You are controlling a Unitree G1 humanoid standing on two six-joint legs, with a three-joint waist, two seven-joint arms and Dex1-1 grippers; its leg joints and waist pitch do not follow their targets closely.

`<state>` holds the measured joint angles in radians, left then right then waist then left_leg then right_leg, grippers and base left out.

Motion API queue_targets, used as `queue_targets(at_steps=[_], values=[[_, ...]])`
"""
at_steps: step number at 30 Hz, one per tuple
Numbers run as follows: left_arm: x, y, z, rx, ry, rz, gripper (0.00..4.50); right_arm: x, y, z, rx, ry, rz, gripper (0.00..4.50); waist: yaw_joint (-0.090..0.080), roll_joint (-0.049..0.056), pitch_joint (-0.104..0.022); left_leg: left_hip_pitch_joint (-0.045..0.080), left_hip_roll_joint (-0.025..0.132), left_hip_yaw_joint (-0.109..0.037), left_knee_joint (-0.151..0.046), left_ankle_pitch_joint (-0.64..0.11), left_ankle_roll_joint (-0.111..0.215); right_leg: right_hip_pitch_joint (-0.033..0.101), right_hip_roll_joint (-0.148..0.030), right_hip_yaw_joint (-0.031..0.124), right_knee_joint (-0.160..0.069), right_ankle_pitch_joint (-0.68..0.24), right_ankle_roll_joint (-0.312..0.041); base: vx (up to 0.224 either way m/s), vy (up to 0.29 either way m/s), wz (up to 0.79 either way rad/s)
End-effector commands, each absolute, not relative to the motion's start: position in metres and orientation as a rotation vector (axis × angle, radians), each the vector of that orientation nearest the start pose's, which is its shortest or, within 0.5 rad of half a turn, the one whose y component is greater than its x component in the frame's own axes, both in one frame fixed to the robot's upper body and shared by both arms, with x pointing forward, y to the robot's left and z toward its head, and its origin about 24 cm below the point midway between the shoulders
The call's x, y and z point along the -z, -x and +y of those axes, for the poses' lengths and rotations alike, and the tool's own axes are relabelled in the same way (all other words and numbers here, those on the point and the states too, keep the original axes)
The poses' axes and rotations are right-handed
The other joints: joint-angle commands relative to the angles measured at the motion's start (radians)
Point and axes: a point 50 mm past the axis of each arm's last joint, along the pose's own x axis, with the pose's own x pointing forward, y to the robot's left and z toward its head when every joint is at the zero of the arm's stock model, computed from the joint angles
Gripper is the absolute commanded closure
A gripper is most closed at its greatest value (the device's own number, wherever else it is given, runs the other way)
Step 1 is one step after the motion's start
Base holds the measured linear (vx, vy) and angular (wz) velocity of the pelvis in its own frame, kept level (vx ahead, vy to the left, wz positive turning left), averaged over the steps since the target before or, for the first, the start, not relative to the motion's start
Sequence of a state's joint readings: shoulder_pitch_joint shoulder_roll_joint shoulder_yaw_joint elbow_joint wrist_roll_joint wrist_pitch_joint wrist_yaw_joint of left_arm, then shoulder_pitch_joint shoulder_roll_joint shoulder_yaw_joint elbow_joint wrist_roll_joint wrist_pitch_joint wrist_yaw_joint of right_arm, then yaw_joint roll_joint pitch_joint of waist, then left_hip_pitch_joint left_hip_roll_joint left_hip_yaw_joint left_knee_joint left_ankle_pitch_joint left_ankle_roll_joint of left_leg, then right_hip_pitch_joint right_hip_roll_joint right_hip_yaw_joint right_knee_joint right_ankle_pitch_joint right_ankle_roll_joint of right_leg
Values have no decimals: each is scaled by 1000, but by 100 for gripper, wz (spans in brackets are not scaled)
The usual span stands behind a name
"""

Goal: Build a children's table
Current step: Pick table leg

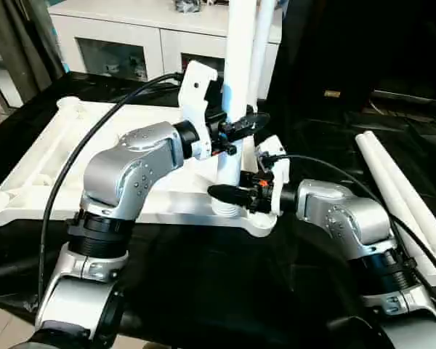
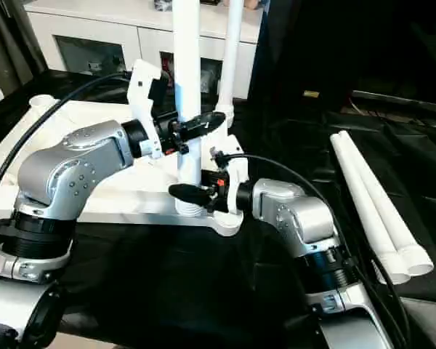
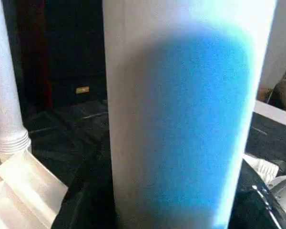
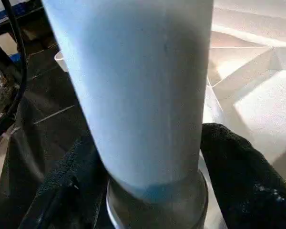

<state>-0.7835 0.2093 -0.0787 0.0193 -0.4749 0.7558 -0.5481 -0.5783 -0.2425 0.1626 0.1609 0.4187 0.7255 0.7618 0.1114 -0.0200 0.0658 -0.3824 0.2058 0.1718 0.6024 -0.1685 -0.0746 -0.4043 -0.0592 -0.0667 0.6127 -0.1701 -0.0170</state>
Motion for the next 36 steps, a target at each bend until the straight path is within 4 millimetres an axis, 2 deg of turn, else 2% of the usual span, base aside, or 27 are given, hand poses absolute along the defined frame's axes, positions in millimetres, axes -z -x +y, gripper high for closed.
queue_targets(at_steps=[1, 12, 21, 29, 30, 31, 34, 36], values=[[-207, -327, 67, 996, 57, 21, 269, -114, -319, -89, -1056, -137, 334, 144, -2, -1, -83, 17, 19, -3, -64, -127, -25, 57, -71, 44, -62, -179, -154, 0, 0, 0], [-206, -327, 68, 996, 53, 24, 269, -118, -317, -88, -1098, -131, 310, 144, -2, -2, -82, 18, 19, -2, -63, -133, -22, 57, -71, 44, -64, -202, -148, 0, 0, 0], [-206, -326, 68, 1005, 53, 27, 269, -117, -317, -90, -1101, -137, 314, 228, -2, 0, -83, 17, 19, -3, -63, -129, -20, 57, -71, 44, -62, -183, -155, 0, 0, 0], [-206, -325, 67, 1011, 50, 35, 269, -117, -317, -90, -1103, -142, 310, 250, -2, 0, -82, 18, 19, -2, -63, -135, -21, 57, -71, 44, -63, -189, -157, 0, 0, 0], [-206, -326, 67, 1002, 43, 35, 234, -117, -317, -90, -1104, -143, 309, 250, -1, 3, -82, 18, 19, -3, -63, -134, -22, 57, -71, 44, -63, -189, -157, 0, 0, 0], [-206, -326, 67, 1002, 43, 35, 213, -117, -317, -90, -1104, -143, 309, 250, -2, 1, -83, 17, 19, -3, -63, -134, -22, 57, -71, 44, -63, -187, -156, 0, 0, 0], [-207, -323, 66, 1050, 91, 39, 193, -117, -317, -90, -1097, -148, 299, 251, -1, 1, -83, 18, 19, -3, -62, -127, -20, 57, -71, 44, -61, -172, -162, 0, 0, 0], [-212, -324, 67, 1028, 129, -6, 156, -117, -317, -91, -1091, -152, 292, 254, -2, 2, -83, 17, 19, -2, -62, -132, -22, 58, -71, 44, -63, -173, -165, 0, 0, 0]])
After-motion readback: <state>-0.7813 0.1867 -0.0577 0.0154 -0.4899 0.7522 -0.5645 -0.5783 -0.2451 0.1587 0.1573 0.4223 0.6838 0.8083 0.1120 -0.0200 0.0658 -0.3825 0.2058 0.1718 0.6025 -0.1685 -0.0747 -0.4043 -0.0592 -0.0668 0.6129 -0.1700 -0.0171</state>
